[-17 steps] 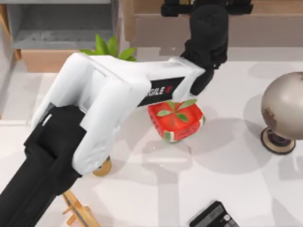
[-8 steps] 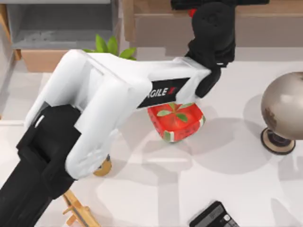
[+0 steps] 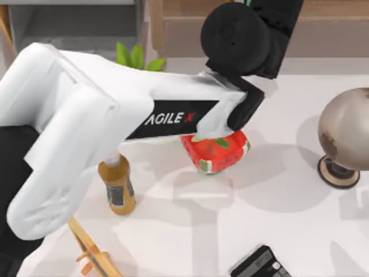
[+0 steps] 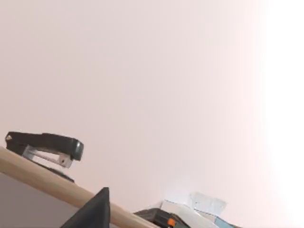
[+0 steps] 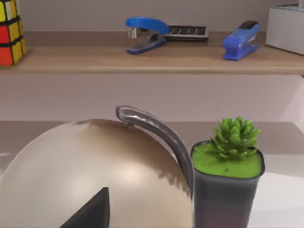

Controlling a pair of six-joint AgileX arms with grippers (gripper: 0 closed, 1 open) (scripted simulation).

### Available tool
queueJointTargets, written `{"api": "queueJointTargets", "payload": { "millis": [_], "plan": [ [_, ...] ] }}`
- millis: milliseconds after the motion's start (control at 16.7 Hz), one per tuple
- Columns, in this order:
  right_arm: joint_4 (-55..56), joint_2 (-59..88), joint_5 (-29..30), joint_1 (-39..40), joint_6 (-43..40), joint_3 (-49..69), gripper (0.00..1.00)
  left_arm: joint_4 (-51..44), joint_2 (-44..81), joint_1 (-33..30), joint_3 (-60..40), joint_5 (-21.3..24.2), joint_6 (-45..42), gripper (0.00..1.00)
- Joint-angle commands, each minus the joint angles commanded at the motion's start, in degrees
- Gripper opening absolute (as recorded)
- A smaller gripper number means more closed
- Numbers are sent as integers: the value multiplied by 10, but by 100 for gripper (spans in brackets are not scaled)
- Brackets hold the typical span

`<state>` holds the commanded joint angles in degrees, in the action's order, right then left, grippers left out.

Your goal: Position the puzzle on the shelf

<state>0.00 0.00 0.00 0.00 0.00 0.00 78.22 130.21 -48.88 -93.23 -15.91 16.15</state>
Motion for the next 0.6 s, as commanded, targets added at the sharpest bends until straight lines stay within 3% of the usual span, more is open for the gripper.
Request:
{"api": "queueJointTargets", "payload": {
  "millis": [300,600],
  "plan": [
    [0,0,0,0,0,0,100,126,-108,21,181,167,164,100],
    [0,0,0,0,0,0,100,192,-179,120,386,334,351,100]
  ]
}}
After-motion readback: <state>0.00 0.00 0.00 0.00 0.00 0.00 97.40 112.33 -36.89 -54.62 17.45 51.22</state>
